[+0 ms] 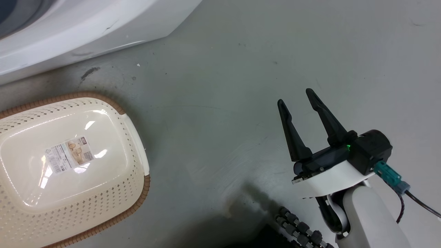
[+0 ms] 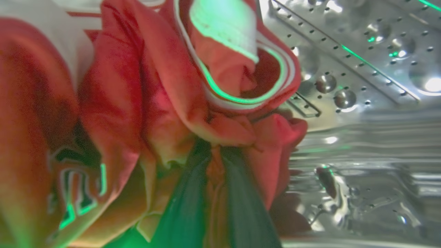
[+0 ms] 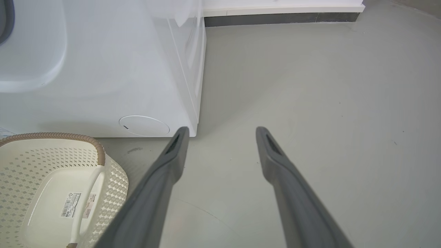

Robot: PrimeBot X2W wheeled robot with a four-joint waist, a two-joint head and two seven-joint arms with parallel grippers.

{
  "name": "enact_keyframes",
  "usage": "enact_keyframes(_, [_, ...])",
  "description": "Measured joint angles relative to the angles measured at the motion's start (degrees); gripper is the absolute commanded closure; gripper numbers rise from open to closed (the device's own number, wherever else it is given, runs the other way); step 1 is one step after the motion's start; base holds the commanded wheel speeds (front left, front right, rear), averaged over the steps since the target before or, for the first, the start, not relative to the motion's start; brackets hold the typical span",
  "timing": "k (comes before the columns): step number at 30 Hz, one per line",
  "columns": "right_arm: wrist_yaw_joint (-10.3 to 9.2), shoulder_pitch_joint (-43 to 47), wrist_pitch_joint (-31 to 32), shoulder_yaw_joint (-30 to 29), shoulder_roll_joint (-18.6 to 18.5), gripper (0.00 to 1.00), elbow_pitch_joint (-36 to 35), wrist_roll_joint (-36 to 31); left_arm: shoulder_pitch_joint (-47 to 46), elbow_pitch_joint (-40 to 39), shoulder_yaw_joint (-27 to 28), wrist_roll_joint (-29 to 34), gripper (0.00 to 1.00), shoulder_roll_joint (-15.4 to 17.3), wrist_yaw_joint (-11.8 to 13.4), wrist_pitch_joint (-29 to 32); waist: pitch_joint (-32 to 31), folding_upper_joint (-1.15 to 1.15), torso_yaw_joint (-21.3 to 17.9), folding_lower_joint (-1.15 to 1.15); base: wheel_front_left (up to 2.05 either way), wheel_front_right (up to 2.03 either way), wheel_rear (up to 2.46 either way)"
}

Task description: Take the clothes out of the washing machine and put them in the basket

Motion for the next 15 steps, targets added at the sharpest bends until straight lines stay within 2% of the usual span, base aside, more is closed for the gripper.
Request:
enact_keyframes(9, [0.0,-1.01,-0.12,-0.22,0.01,0.0,0.8,0.14,6.25,-7.48,0.68,0.64,1.0,0.55,5.03,-11.57,-1.76,0.0,0.43,0.0,0.0,0.0,0.0])
enact_keyframes(15, [0.0,-1.27,-0.16,-1.37,0.02,0.0,1.6,-0.04,10.87,-10.71,2.0,0.19,1.0,-0.13,6.62,-24.68,-4.15,0.0,1.13,0.0,0.0,0.0,0.0])
